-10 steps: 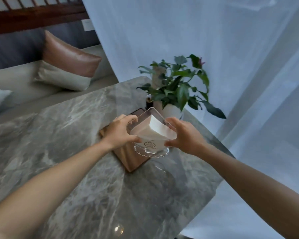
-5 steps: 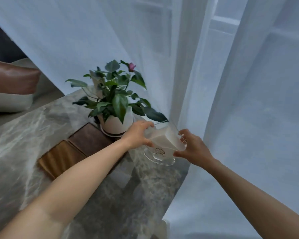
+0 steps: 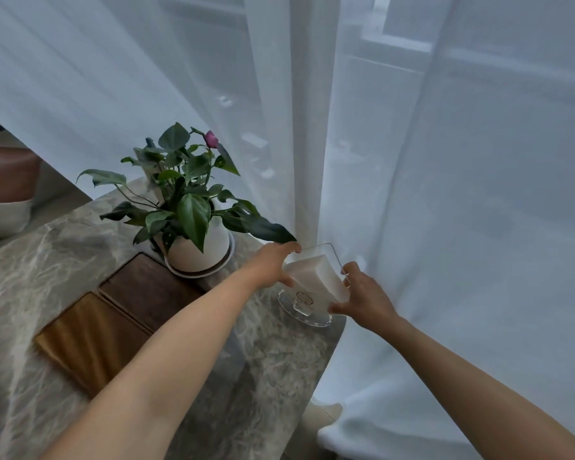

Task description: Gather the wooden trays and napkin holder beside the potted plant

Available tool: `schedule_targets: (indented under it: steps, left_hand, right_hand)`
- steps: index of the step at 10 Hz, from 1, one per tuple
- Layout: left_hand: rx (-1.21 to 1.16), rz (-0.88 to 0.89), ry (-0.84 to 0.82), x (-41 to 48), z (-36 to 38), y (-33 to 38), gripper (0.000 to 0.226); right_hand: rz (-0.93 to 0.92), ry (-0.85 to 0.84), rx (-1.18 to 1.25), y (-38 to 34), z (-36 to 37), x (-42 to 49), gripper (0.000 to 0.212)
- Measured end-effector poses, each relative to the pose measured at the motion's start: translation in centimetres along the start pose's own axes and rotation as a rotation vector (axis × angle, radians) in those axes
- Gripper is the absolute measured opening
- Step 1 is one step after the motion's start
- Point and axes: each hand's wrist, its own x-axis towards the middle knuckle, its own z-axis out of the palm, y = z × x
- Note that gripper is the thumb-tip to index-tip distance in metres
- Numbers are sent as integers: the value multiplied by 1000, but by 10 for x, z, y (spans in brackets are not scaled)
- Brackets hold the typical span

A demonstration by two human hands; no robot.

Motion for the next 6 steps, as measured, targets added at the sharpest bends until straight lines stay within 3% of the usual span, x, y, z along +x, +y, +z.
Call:
schedule_targets:
  steps: [4,5,6]
  left_hand:
    - [39,21,44,-19,-4,-7,71]
    - [171,-20,143,-46,-19,-15,53]
    - [174,-48,349,-71,-32,-25,43]
  right_hand:
    - [1,-59,-98,-5,0,-2,86]
    - [-43,-14,-180,-22,-7,-11,83]
    - [-160,132,-230,-48,-12,-23,80]
